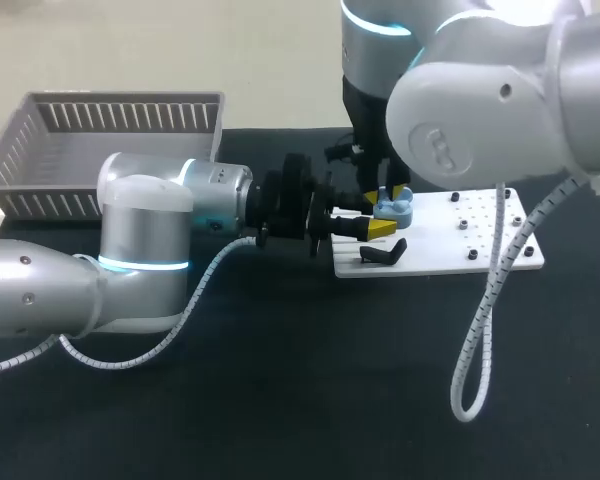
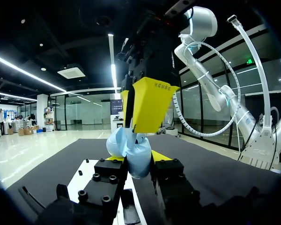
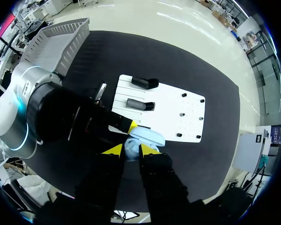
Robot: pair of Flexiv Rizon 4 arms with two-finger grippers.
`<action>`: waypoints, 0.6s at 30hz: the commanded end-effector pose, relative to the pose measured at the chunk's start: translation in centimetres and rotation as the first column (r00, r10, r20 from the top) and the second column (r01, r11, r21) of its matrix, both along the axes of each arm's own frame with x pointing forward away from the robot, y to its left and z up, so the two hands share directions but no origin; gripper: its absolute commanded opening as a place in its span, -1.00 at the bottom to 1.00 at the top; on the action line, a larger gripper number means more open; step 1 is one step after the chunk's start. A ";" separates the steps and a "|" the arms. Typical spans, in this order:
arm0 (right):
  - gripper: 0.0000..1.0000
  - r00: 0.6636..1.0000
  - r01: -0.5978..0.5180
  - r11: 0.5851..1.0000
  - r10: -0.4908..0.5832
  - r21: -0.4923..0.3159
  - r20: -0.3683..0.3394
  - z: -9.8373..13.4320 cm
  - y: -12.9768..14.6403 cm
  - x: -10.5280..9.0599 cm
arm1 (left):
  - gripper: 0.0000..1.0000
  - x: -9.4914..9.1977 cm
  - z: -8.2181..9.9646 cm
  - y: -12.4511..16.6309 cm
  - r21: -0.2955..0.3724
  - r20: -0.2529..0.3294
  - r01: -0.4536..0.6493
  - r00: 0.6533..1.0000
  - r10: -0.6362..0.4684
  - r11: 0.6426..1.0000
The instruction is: Pick up each earbud case from the left stands, insert the matching earbuds, close the lid, and place the case in the box.
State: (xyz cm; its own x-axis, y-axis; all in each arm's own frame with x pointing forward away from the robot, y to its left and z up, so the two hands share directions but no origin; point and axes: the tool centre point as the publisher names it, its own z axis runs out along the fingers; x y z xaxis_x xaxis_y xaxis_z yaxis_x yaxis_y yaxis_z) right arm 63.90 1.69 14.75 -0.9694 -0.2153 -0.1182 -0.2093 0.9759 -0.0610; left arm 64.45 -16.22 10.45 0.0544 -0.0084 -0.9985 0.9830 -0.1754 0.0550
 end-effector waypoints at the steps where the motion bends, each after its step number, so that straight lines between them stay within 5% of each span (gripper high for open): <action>1: -1.00 1.000 -0.002 1.000 0.002 0.006 0.015 -0.2 -0.2 -0.6 | -1.00 0.0 0.0 0.0 -0.001 0.001 -0.002 1.000 0.002 1.000; 18: -1.00 1.000 -0.004 1.000 0.004 0.013 0.029 -0.6 -0.1 -0.2 | -1.00 0.0 0.0 0.0 -0.001 0.001 -0.002 1.000 0.002 1.000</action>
